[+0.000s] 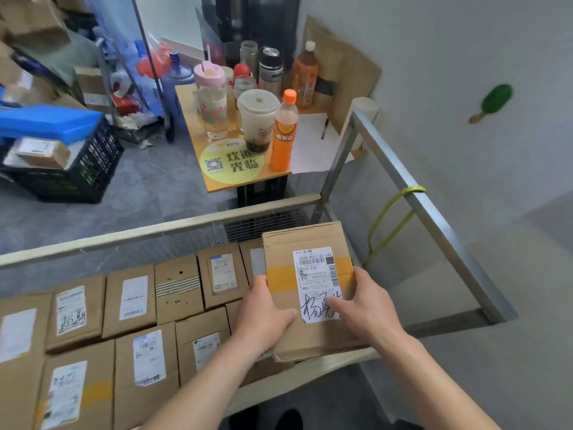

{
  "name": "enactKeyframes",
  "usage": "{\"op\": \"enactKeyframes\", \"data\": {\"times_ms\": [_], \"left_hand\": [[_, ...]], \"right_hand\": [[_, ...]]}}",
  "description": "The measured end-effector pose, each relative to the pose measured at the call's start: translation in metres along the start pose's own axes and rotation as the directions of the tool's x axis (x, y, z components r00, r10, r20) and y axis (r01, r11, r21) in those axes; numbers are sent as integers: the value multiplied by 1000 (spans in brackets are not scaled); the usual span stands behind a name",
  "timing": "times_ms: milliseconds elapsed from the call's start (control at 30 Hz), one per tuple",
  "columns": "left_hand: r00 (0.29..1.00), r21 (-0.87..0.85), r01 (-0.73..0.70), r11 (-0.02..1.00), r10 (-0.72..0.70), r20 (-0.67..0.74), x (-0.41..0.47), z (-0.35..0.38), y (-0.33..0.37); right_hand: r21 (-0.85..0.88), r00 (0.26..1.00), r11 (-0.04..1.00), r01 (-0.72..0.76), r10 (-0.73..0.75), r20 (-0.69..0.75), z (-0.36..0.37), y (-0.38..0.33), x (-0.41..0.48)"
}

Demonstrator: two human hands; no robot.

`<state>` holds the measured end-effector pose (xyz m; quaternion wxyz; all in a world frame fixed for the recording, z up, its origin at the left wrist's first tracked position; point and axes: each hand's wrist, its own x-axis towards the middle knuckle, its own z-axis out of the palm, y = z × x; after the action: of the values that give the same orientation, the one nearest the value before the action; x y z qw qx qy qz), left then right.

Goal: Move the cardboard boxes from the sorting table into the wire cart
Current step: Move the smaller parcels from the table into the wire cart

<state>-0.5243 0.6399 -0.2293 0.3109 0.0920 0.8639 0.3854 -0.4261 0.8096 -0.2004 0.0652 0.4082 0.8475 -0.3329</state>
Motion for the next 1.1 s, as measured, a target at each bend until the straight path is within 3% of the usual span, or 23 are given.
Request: {"op": "enactKeyframes", "data": {"times_ms": [700,1100], "left_hand": [[974,10,217,976,-217,64,102,153,-79],[950,59,287,956,-292,108,123,192,-115]], "right_hand": [[-83,985,992,-97,108,137,98,123,132],[-139,960,983,-119,149,236,141,157,157]]}}
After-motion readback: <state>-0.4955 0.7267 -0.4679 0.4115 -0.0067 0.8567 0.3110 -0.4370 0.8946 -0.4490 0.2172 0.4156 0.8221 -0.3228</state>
